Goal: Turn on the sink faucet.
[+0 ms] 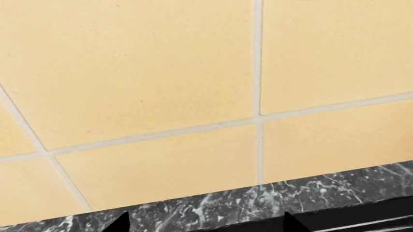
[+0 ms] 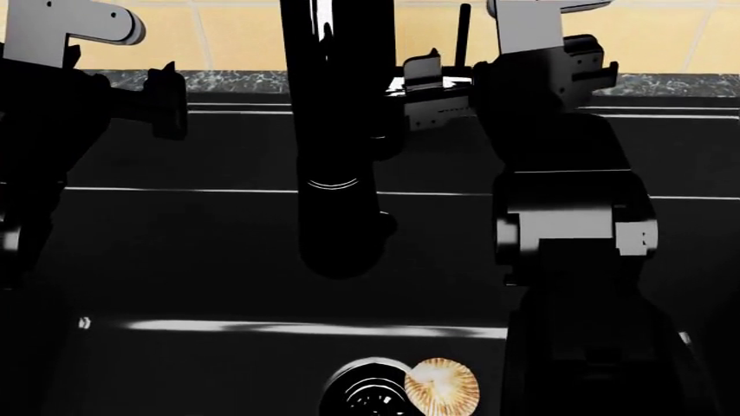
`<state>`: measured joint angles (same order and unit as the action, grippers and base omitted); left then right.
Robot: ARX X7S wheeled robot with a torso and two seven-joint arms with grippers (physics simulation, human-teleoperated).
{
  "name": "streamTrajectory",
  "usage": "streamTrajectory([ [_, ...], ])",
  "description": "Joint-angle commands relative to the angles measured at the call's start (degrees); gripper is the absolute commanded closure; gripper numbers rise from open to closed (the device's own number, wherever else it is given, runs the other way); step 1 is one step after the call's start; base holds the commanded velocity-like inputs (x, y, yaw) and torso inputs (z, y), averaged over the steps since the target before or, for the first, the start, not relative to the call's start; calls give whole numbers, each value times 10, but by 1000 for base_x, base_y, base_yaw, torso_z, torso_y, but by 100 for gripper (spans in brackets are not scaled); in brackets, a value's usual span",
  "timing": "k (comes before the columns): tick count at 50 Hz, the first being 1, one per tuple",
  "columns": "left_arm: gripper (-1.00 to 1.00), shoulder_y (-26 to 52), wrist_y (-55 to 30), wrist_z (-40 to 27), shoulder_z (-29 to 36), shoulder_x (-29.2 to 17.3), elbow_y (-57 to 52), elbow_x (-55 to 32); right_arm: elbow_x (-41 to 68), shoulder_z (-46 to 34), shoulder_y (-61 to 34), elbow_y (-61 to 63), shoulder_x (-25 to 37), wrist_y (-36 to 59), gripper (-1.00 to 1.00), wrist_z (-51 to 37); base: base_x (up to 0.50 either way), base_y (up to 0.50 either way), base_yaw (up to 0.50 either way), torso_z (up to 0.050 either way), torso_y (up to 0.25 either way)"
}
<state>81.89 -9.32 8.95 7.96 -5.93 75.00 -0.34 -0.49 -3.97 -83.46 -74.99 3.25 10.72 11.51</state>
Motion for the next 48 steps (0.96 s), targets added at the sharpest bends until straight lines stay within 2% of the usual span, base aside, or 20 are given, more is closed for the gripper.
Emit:
streamTrajectory([
  [1,-100,0,3,-3,-5,-2,0,-3,3,-11,-13,0,-2,-2,-100,-18,0,0,0,0,0],
  [15,-100,-4,1,-3,-7,-2,0,-1,7,-3,-16,0,15,-14,-100,-56,0,0,0,0,0],
  [48,-100,-10,2,-8,-13,1,-1,-3,11,32,-1,0,35,-3,-100,-58,0,0,0,0,0],
])
